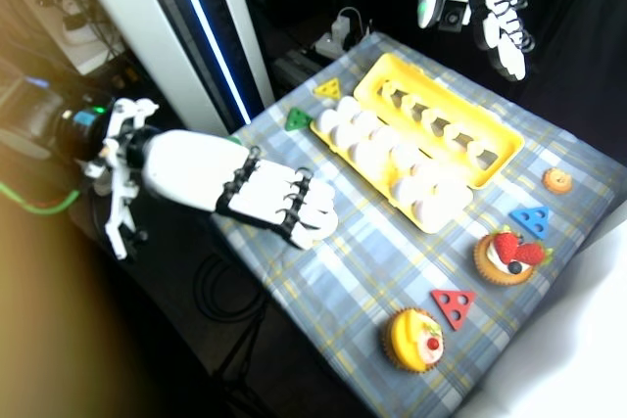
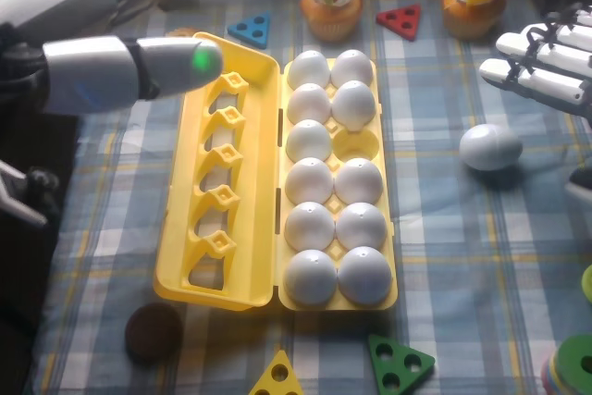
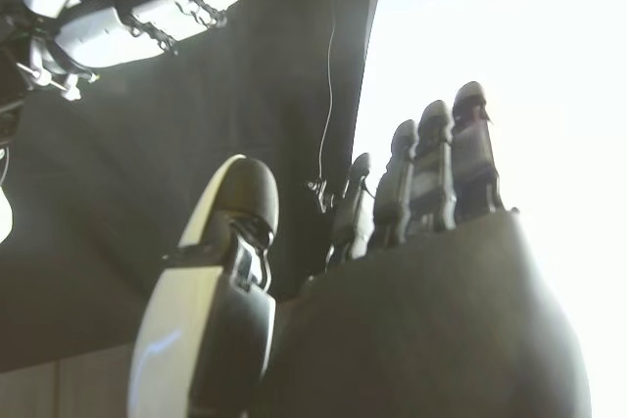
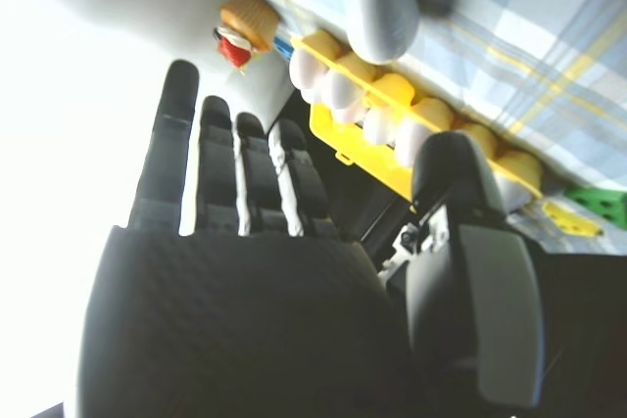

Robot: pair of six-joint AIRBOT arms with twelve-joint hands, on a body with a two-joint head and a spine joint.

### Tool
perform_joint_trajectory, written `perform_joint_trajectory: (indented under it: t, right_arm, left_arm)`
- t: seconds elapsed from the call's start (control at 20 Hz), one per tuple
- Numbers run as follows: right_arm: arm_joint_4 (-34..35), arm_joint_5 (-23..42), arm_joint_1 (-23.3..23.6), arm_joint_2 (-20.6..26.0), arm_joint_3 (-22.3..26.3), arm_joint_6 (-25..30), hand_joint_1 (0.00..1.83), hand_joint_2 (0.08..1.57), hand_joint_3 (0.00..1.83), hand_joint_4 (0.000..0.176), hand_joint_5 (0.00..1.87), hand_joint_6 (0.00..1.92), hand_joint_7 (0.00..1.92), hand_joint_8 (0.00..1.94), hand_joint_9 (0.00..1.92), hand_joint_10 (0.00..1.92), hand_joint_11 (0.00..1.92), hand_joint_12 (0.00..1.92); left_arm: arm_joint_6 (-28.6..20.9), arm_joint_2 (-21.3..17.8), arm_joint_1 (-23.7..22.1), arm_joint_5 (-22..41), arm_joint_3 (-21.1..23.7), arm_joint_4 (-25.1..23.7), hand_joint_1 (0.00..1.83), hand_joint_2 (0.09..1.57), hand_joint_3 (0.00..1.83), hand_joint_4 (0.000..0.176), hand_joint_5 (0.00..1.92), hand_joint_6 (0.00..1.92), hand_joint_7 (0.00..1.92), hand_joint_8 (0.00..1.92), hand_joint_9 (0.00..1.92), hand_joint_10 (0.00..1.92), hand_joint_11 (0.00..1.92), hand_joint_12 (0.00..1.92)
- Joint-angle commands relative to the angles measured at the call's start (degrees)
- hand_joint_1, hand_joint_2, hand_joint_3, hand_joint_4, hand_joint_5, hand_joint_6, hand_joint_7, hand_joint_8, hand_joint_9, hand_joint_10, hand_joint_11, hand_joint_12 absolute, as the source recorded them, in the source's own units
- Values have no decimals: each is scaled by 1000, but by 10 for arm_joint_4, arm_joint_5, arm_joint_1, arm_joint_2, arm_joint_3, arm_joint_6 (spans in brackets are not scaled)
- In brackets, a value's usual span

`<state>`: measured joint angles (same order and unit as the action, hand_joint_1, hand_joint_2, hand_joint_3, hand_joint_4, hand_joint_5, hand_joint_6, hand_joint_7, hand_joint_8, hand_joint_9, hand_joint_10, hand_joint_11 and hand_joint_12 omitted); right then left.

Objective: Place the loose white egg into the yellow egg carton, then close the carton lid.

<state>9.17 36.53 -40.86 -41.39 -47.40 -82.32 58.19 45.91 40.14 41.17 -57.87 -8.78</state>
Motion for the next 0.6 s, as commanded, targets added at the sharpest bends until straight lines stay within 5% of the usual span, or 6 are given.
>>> perform_joint_trajectory:
  t: [0.0,0.1,0.15,0.25,0.45,0.55]
  right_arm:
    - [-1,63,7,0,-3,0,815,1167,28,0,0,0,3,1,20,11,0,1134]
    - [-1,62,7,-6,-5,0,771,1176,13,0,0,0,3,1,25,15,0,1229]
    - [-1,61,7,-10,-7,0,767,1180,12,0,0,0,16,6,27,16,0,1247]
    - [0,60,8,-22,-13,0,771,1189,8,0,0,0,37,6,57,53,0,1389]
    - [6,43,22,-49,-33,0,861,1182,0,0,31,14,110,22,89,149,0,1308]
    - [12,31,28,-64,-46,0,897,1181,0,0,27,103,171,319,3,823,0,1650]
  left_arm:
    - [-3,6,-11,69,-3,9,490,1304,12,52,15,12,0,0,3,21,0,895]
    - [-3,16,-23,61,-6,-1,517,1287,1,47,49,13,22,3,28,26,0,927]
    - [-3,22,-30,57,-8,-6,488,1290,1,64,42,5,13,2,23,21,0,819]
    - [-3,28,-37,56,-10,-10,395,1291,2,46,31,3,3,0,11,13,0,946]
    - [-3,28,-37,65,-9,-10,402,1288,0,9,55,6,15,2,17,14,0,1103]
    - [-3,28,-37,68,-9,-10,417,1282,0,19,55,4,13,0,18,15,0,1060]
